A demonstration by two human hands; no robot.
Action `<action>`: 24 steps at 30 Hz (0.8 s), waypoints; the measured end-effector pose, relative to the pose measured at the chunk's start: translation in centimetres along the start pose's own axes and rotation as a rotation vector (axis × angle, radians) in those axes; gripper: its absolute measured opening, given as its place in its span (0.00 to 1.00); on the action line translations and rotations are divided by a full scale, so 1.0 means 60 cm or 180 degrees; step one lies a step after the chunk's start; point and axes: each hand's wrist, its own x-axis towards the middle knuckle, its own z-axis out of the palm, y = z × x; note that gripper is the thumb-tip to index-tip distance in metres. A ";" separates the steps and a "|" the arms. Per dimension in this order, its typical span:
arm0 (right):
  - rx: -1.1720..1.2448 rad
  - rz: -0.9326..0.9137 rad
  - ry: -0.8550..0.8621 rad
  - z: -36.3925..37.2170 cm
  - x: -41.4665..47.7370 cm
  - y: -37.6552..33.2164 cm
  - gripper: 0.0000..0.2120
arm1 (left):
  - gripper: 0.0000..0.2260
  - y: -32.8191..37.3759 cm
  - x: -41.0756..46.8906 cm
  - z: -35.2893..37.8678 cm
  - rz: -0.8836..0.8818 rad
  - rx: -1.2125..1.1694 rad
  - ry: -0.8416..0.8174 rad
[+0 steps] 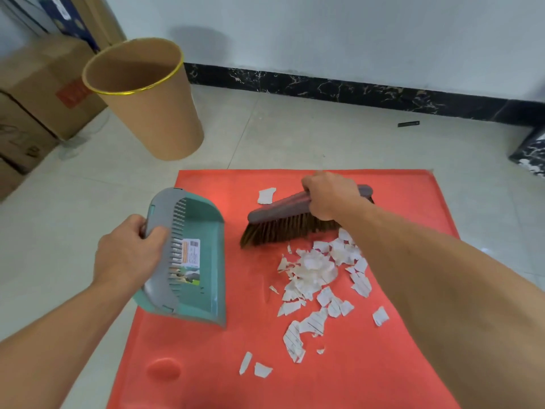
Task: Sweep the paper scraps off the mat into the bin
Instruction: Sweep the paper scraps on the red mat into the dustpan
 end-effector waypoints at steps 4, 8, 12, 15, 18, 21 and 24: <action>0.0005 0.0062 0.0307 -0.002 0.009 -0.007 0.16 | 0.13 0.011 -0.004 -0.001 -0.0020 0.0012 -0.0011; 0.0299 0.0257 0.0640 0.015 0.025 -0.012 0.14 | 0.13 0.013 -0.001 0.003 0.0008 0.0053 -0.0025; 0.0286 0.0431 0.0725 0.030 0.048 -0.019 0.14 | 0.15 0.002 0.002 0.003 0.0045 0.0082 0.0029; 0.0179 0.0580 0.0584 0.037 0.062 -0.025 0.15 | 0.15 0.002 0.002 0.004 0.0060 0.0072 0.0031; 0.0232 0.0456 0.0213 0.033 0.061 -0.022 0.16 | 0.14 0.004 0.001 0.006 0.0069 0.0026 0.0039; 0.0156 0.0133 -0.0072 0.020 0.048 -0.004 0.16 | 0.14 0.005 0.002 0.006 0.0038 -0.0010 0.0039; 0.0028 -0.0045 -0.0060 -0.007 0.039 0.011 0.16 | 0.14 0.009 0.002 0.004 0.0030 -0.0007 0.0024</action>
